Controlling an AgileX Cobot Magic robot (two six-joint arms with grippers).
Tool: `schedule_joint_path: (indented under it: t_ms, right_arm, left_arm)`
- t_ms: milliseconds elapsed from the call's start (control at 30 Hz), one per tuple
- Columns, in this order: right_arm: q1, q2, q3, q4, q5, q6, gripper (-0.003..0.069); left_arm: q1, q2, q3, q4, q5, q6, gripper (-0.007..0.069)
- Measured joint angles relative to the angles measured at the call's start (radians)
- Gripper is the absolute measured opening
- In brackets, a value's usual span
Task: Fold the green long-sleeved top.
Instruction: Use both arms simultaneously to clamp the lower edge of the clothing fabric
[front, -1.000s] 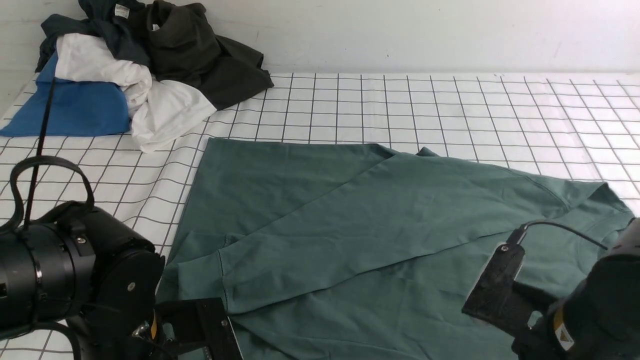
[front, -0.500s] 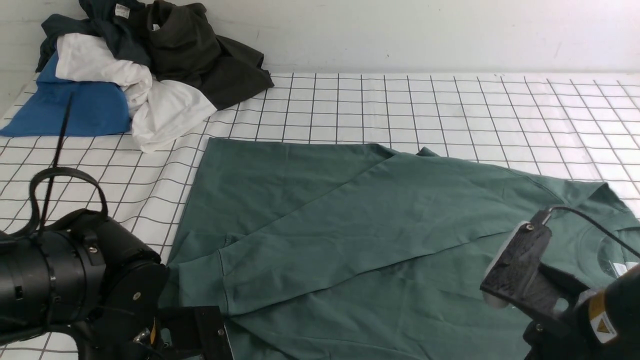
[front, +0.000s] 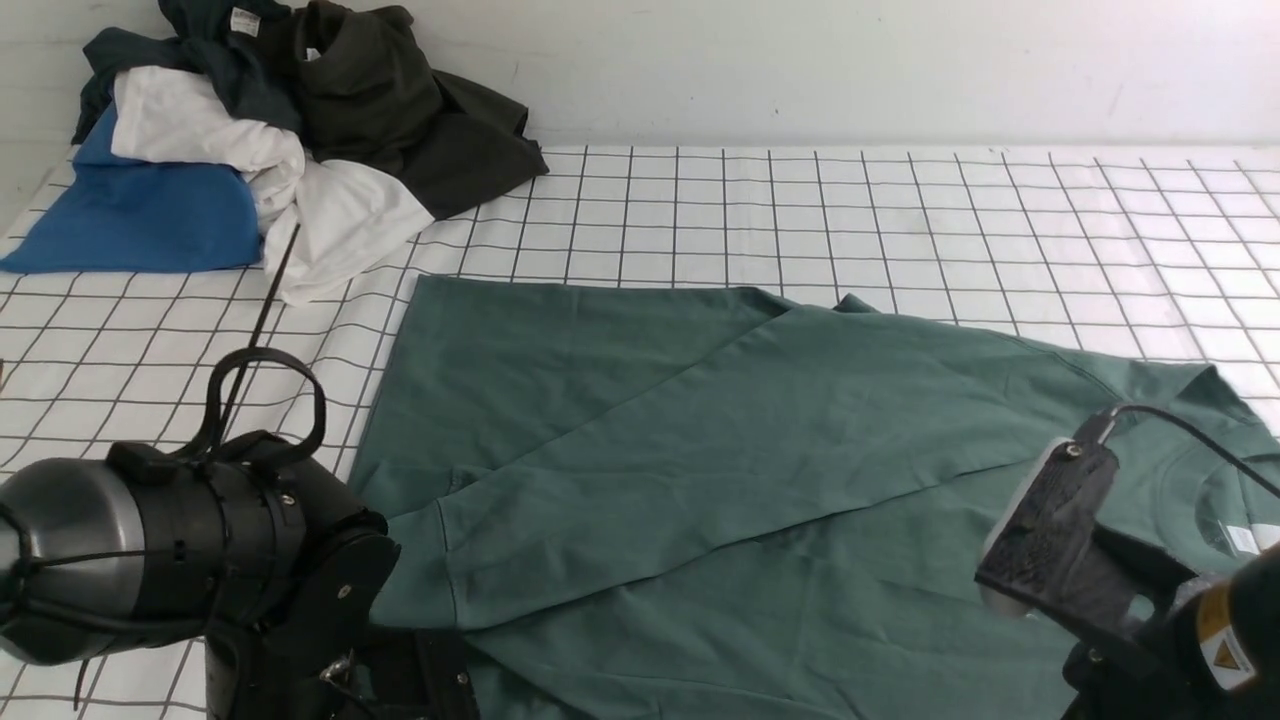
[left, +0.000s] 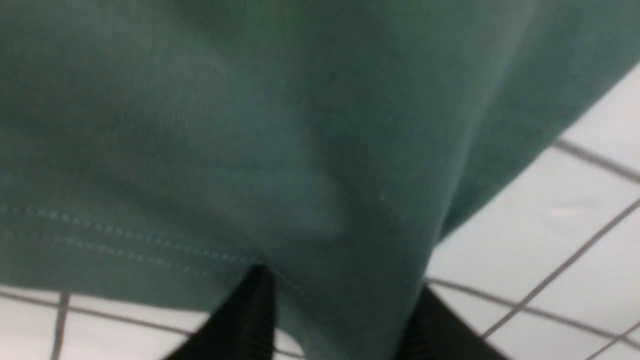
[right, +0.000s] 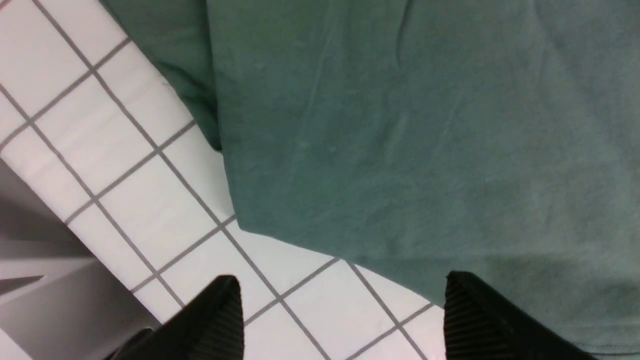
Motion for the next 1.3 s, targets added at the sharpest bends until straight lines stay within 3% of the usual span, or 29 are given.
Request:
schedule_joint_path:
  t_ms: [33, 67, 200, 500, 767, 967, 1033, 1100, 1133, 1300]
  right_arm:
    - [0.0, 0.0, 0.0, -0.001, 0.003, 0.0, 0.0497]
    - [0.0, 0.0, 0.0, -0.02, 0.004, 0.0, 0.0497]
    - [0.0, 0.0, 0.0, -0.079, 0.006, 0.0, 0.0497]
    - [0.0, 0.146, 0.028, -0.244, 0.019, 0.069, 0.0497]
    - [0.0, 0.333, 0.123, -0.264, -0.199, 0.072, 0.0497]
    - [0.0, 0.384, 0.107, -0.27, -0.187, 0.07, 0.0486]
    - [0.0, 0.384, 0.107, -0.267, -0.187, 0.07, 0.0461]
    - [0.0, 0.385, 0.107, -0.251, -0.183, 0.07, 0.0368]
    - [0.0, 0.385, 0.107, -0.249, -0.182, 0.07, 0.0358]
    - [0.005, 0.38, 0.105, -0.241, -0.185, 0.071, 0.0058]
  left_arm:
    - [0.0, -0.001, -0.002, -0.003, 0.001, 0.0, 0.0197]
    - [0.0, -0.008, -0.006, -0.01, 0.002, -0.002, 0.0089]
    - [0.0, -0.028, -0.01, -0.011, 0.029, -0.003, 0.0005]
    - [0.0, -0.108, -0.01, -0.027, 0.091, -0.013, -0.0004]
    - [0.0, -0.112, -0.01, -0.063, 0.093, -0.014, -0.0004]
    - [0.0, -0.112, -0.01, -0.065, 0.091, -0.014, -0.0004]
    - [0.0, -0.112, -0.01, -0.066, 0.091, -0.014, -0.0004]
    - [0.0, -0.112, -0.01, -0.066, 0.09, -0.014, -0.0004]
    - [0.0, -0.112, -0.01, -0.066, 0.09, -0.014, -0.0004]
    - [0.0, -0.112, -0.01, -0.065, 0.085, -0.014, -0.0004]
